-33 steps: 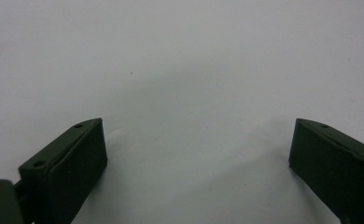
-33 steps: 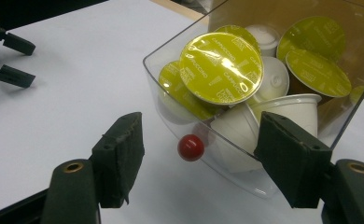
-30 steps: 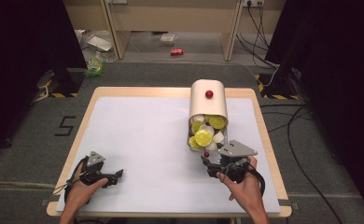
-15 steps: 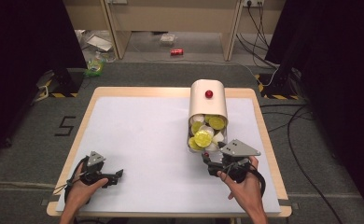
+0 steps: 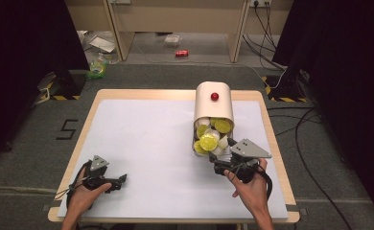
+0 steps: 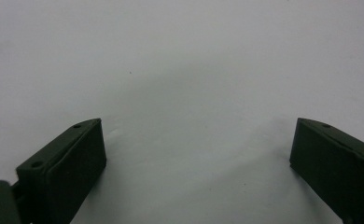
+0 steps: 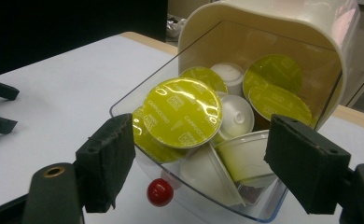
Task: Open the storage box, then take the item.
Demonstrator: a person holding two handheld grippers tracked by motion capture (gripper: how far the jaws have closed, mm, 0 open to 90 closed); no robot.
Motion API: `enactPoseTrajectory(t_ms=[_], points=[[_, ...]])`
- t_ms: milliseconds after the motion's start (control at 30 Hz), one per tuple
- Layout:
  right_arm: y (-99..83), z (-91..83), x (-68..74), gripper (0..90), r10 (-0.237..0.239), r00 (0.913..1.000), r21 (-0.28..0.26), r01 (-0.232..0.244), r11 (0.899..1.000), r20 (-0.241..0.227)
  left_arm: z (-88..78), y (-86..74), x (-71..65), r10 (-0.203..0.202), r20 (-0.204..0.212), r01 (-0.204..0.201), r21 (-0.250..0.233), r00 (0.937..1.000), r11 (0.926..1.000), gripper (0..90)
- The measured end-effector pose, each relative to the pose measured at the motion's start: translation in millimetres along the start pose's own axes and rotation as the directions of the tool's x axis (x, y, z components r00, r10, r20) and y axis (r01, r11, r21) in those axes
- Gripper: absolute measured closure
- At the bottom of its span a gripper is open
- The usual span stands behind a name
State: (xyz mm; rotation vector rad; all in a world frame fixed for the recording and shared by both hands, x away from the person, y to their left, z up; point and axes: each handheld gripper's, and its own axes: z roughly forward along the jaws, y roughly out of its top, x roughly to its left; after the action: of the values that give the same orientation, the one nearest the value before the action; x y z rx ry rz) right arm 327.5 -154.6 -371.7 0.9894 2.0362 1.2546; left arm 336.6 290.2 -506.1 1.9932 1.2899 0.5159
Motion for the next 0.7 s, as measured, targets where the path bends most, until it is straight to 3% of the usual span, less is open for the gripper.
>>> enactPoseTrajectory(t_ms=[700], points=[[16.5,26.2,6.5,22.2,-0.01,1.0,0.017,0.01,1.0,-0.001,0.0,0.0,0.1,0.0,0.001,0.0,0.0,1.0,1.0,2.5]])
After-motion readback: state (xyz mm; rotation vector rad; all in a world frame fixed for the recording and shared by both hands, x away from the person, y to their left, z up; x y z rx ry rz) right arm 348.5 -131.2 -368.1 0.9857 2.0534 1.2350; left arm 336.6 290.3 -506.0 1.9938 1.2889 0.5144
